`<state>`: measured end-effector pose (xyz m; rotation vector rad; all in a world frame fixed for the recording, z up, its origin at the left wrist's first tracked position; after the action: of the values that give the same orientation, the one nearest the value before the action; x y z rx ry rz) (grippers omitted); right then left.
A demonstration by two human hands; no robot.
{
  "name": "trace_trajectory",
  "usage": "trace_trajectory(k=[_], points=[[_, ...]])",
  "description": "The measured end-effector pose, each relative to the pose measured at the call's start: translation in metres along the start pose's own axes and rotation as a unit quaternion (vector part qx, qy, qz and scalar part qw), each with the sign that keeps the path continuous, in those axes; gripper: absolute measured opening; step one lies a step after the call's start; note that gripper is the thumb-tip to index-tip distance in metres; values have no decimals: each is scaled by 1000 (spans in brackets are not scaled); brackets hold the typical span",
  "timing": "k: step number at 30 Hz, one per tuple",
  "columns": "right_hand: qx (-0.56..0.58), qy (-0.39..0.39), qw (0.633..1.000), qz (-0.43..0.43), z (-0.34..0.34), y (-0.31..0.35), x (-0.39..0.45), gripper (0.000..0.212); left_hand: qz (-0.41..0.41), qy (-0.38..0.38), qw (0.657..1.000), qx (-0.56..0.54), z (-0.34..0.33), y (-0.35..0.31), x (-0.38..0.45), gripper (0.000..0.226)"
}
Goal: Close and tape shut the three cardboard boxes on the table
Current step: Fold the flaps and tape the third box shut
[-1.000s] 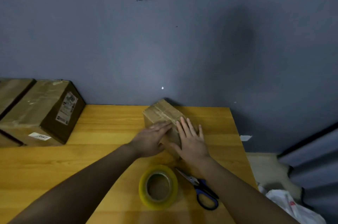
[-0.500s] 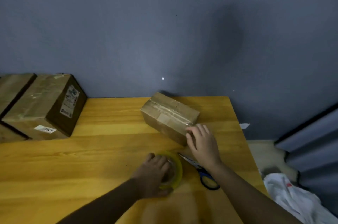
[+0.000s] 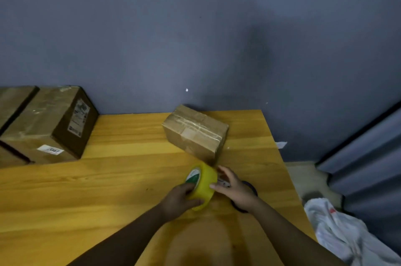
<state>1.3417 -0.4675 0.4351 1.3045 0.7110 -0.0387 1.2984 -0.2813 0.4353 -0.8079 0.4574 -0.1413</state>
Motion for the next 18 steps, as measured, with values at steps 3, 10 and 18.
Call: trace_trajectory(k=[3,10,18], points=[[80,11,996,43,2,13,-4,83,3,-20,994,-107,6,-11,-7,33],[-68,-57,968,235,12,34,-21,47,-3,-79,986,-147,2,-29,-13,40],[-81,-149,928,331,18,53,-28,8,-1,-129,979,-157,4,-51,-14,28]])
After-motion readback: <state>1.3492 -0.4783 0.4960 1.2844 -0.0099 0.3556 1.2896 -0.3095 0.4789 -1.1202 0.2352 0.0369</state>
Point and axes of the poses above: each hand's wrist, its own x-axis towards the middle knuckle, its own z-axis out of the back of the hand, y = z × x, the point moved 3 cm from there along x, towards the middle knuckle, and after that the axes turned 10 degrees about x, right-handed, at the moved point
